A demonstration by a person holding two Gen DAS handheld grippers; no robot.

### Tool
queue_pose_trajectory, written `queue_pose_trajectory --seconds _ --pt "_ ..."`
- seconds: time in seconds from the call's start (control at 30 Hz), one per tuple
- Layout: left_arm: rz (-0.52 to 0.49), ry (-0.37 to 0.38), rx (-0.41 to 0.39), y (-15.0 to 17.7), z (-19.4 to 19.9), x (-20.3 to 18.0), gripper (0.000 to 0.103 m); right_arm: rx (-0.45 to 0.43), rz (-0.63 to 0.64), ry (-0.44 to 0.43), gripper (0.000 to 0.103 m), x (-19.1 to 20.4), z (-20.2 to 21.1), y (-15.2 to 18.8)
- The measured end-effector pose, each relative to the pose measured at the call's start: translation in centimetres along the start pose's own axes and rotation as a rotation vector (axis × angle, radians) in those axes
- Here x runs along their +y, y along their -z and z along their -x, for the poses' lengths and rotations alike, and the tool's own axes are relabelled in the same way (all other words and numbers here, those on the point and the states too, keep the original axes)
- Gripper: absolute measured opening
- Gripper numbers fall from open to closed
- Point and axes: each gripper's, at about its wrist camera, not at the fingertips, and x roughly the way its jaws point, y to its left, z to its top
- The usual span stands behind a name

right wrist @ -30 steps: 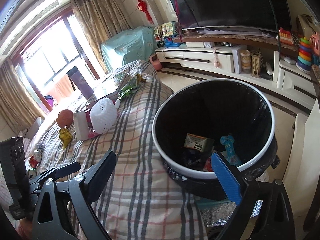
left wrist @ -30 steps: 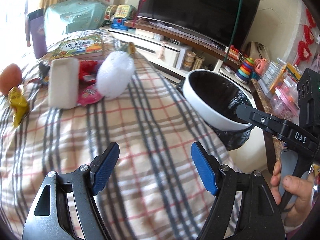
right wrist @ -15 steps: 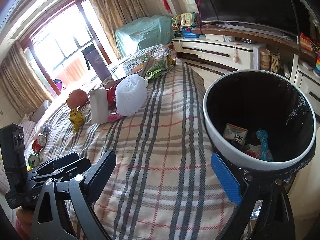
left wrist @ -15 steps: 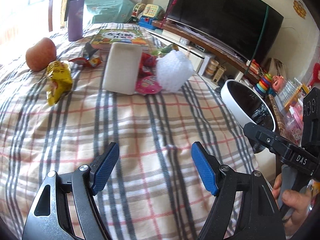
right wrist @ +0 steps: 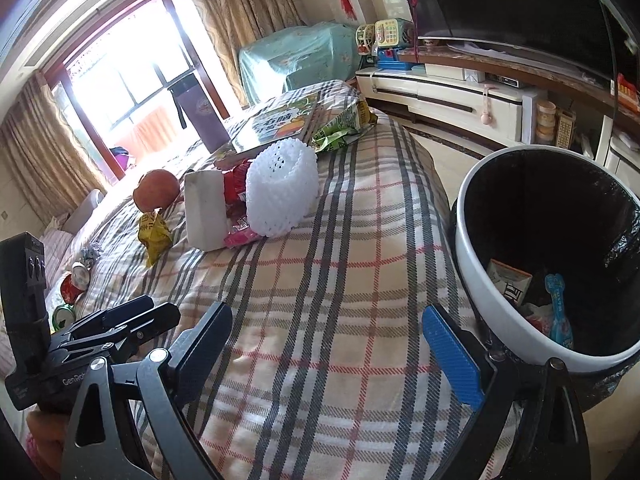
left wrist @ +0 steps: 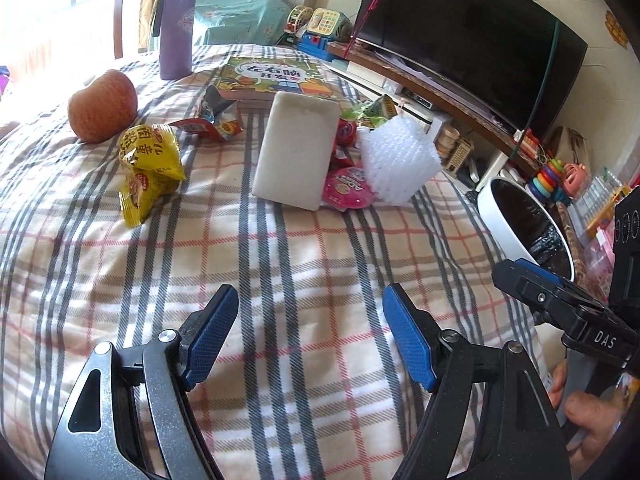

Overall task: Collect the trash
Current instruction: 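Move both open tools back over the cluttered bedspread, then grasp the white sponge with left tool while right tool grasps white foam net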

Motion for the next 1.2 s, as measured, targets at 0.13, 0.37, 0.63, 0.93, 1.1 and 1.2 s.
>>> queue_pose_trajectory --seconds 0.13,0.37,0.63,0.93,1.1,1.2 --pt "-0.003 -0.012 0.001 -0.7 -0.4 0.3 0.077 -0.003 0.011 0.002 0.097 0.4 -0.7 -0.6" --pt "-0.032 -0.038 -0.010 -2.9 -1.3 0.7 0.077 -0.022 0.016 0.001 0.093 0.8 -2.2 -2.3" --pt "-0.036 -0.043 -0.033 -5.6 -3.4 1.3 0.077 0.001 0.069 -0.018 0.082 2.5 -5.1 -4.6" --pt "-0.069 0.009 -0.008 -6.5 -5.2 0.6 0.047 0.021 0.017 -0.036 0.027 1.8 -7.8 -5.6" --pt "-0.102 0.008 -0.029 -5.9 -4.4 -0.2 0.045 -0.024 0.037 -0.030 0.021 1.7 -5.7 -5.1" --pt "-0.094 0.023 -0.031 -5.4 -3.6 -0.4 0.045 -0.034 0.039 -0.035 0.021 1.3 -4.3 -4.6"
